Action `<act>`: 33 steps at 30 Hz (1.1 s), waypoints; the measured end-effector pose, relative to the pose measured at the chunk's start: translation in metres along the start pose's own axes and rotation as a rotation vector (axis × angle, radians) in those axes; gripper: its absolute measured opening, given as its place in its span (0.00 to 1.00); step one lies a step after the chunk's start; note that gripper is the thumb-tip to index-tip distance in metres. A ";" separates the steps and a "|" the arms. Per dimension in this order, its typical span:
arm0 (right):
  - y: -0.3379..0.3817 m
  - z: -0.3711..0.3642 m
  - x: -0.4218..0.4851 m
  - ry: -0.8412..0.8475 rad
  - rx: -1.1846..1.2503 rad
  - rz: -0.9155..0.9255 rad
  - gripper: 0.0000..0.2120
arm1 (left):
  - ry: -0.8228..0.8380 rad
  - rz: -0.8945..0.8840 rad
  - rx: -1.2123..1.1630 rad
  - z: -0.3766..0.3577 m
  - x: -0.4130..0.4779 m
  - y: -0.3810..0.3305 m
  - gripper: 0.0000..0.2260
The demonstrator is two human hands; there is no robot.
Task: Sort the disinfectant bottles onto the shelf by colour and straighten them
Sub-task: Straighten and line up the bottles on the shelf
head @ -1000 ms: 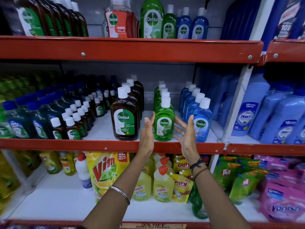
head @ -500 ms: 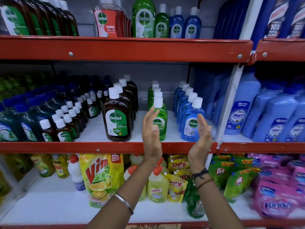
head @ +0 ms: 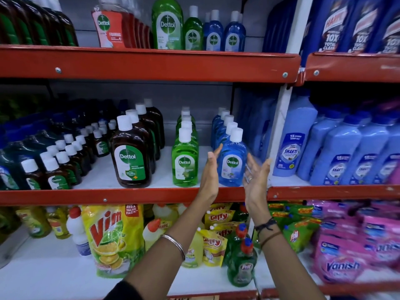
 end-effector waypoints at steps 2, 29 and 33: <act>-0.001 0.002 0.002 0.021 0.010 -0.021 0.34 | -0.006 0.012 -0.005 0.001 0.003 0.002 0.26; 0.003 0.013 0.009 0.108 -0.018 -0.099 0.49 | -0.077 0.010 0.043 0.003 -0.007 -0.001 0.25; 0.004 0.011 0.007 0.101 -0.040 -0.096 0.53 | -0.061 -0.022 0.119 0.003 -0.010 -0.003 0.26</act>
Point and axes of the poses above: each hand's wrist, its own x-axis towards the middle knuckle, its own z-axis out of the back of the hand, y = z × x, the point moved 10 cm from there along x, towards the middle knuckle, and after that the axes turned 1 degree about -y, right-handed, at the moved point
